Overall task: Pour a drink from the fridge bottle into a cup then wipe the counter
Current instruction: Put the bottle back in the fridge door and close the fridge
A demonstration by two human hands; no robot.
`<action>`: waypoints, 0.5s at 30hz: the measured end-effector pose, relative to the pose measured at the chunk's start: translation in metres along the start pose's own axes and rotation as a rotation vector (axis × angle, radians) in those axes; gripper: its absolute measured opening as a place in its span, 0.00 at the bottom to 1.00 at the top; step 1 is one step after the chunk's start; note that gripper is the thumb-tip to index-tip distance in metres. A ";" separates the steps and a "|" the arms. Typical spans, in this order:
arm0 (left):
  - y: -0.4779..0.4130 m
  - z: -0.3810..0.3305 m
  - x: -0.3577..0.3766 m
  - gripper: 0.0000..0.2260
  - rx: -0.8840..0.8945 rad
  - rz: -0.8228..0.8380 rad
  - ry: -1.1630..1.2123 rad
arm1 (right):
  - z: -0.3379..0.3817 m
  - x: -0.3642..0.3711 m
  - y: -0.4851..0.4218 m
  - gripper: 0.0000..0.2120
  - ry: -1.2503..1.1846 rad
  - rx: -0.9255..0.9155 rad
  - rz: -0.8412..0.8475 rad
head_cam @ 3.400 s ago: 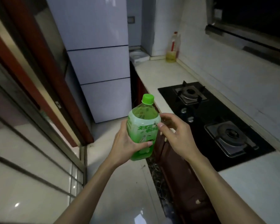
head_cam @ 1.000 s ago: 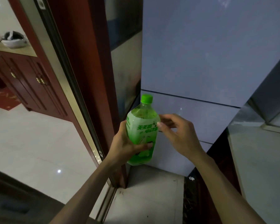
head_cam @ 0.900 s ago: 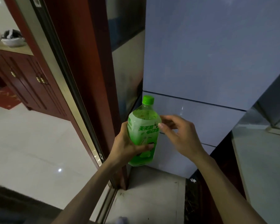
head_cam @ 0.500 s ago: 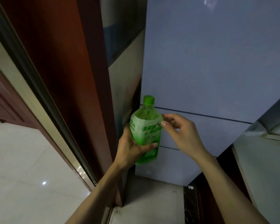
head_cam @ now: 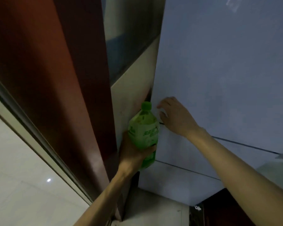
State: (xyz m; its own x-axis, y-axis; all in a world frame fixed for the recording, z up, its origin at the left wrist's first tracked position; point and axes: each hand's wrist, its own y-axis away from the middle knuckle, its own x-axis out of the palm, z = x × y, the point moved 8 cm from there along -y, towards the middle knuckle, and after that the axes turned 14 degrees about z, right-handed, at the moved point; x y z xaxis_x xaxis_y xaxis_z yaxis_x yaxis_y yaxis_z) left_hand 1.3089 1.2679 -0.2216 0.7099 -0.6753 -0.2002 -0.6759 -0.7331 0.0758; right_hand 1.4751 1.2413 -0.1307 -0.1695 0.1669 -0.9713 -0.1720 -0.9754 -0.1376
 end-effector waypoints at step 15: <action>-0.017 -0.011 0.011 0.27 -0.055 -0.240 0.016 | 0.006 0.040 -0.087 0.20 0.786 -0.156 0.422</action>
State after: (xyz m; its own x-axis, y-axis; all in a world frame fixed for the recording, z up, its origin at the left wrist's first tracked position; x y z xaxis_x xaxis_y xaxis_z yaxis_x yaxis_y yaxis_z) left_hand 1.3302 1.2722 -0.2143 0.8522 -0.4820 -0.2035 -0.4758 -0.8758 0.0815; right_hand 1.4771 1.3341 -0.1562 0.5332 -0.2995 -0.7912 -0.1025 -0.9512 0.2909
